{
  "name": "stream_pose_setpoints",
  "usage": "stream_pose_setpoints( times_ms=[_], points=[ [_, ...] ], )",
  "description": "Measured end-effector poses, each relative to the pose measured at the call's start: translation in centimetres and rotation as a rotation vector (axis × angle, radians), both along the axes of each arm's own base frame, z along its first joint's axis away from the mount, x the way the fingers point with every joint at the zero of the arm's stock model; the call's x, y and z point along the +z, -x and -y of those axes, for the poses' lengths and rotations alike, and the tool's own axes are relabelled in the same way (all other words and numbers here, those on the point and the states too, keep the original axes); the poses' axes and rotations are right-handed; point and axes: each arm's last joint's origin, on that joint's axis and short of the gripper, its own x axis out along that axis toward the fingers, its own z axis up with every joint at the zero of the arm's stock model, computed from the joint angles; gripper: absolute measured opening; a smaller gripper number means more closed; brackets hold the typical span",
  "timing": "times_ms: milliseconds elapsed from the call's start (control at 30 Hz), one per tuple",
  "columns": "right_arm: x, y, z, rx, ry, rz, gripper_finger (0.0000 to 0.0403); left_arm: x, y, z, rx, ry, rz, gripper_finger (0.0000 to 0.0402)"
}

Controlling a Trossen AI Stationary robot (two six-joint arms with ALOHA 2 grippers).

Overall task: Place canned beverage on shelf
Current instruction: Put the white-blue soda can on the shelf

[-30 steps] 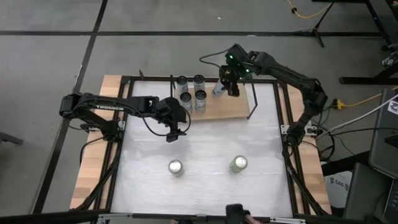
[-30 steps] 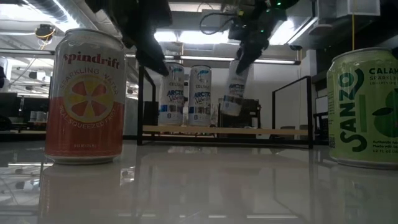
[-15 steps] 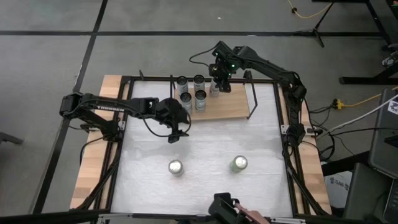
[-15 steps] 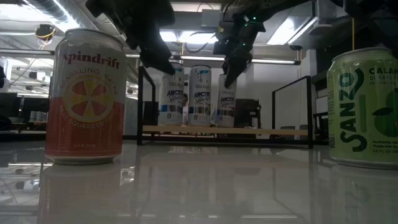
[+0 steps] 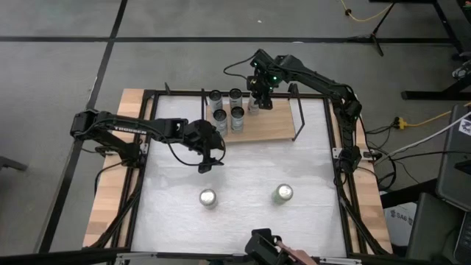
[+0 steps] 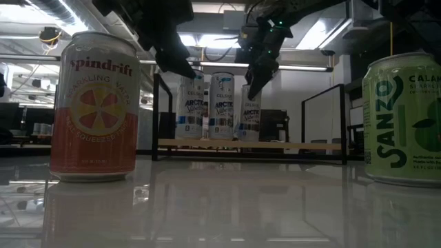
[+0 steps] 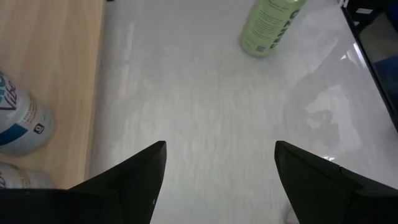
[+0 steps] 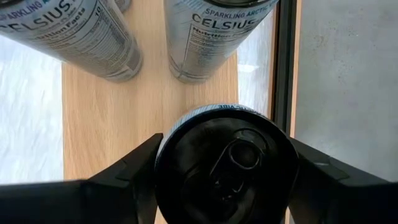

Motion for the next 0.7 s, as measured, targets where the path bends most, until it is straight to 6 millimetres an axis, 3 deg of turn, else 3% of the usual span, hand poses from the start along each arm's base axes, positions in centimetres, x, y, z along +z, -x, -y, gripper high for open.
stream_pose_setpoints(
  times_ms=[467,700],
  points=[
    [-0.08,-0.02,-0.03,0.001,-0.002,-0.002,0.0255,0.02,-0.01,-0.02,0.002,-0.001,0.001,0.0292],
    [-0.29,-0.01,-0.03,0.001,-0.009,-0.012,0.0313,0.02,-0.01,-0.02,0.002,-0.001,0.001,0.0292]
  ],
)
